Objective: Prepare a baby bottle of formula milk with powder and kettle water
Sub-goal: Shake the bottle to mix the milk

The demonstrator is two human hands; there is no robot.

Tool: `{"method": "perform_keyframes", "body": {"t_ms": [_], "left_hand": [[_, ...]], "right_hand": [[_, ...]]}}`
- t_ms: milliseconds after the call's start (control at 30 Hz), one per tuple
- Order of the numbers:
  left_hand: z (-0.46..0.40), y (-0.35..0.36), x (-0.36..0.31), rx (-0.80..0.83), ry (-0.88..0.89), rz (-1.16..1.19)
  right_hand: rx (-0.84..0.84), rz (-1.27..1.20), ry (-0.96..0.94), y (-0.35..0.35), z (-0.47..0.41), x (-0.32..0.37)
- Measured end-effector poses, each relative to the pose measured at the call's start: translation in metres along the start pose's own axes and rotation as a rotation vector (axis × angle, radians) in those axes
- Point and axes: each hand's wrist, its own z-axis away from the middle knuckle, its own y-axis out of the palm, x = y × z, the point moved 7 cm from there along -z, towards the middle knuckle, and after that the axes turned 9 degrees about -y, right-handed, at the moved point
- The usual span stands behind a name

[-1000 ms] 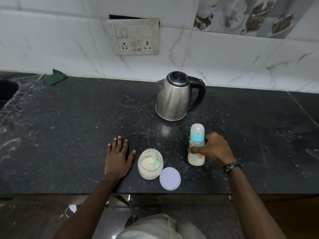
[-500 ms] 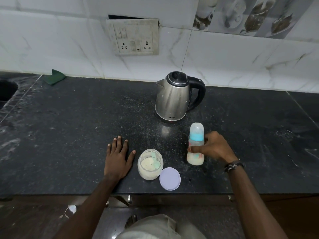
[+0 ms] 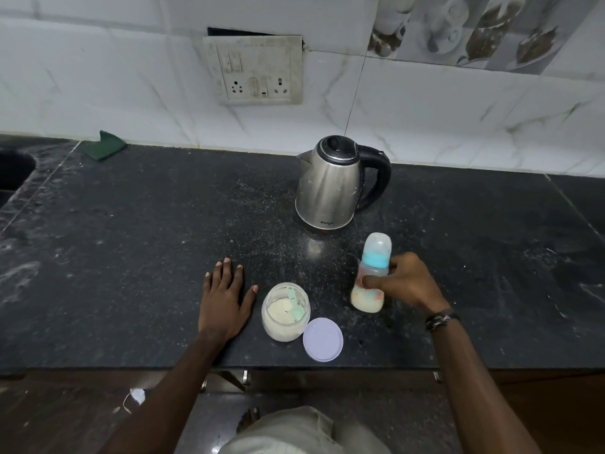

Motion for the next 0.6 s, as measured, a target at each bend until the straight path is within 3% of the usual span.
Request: {"method": "perform_keyframes", "body": {"t_ms": [200, 300, 367, 433, 500, 600], "left_hand": [[0.002, 0.0, 0.0, -0.004, 0.006, -0.012], [0.001, 0.0, -0.001, 0.002, 0.006, -0.013], [0.001, 0.001, -0.001, 0.008, 0.004, -0.016], [0.001, 0.001, 0.001, 0.003, 0.004, -0.009], [0.0, 0.0, 0.0, 0.002, 0.007, -0.002], [0.001, 0.001, 0.0, 0.013, 0.0, -0.01]], "right_hand": [[-0.014, 0.036, 0.021, 0.003, -0.002, -0.009], [-0.059, -0.097, -0.018, -0.003, -0.003, -0.006], [0.027, -0.148, -0.019, -0.001, -0.006, -0.003], [0.095, -0.062, 0.009, 0.001, -0.005, -0.005], [0.011, 0.116, 0.008, -0.009, -0.004, -0.004], [0.048, 0.005, -0.016, -0.006, -0.008, -0.003]]}}
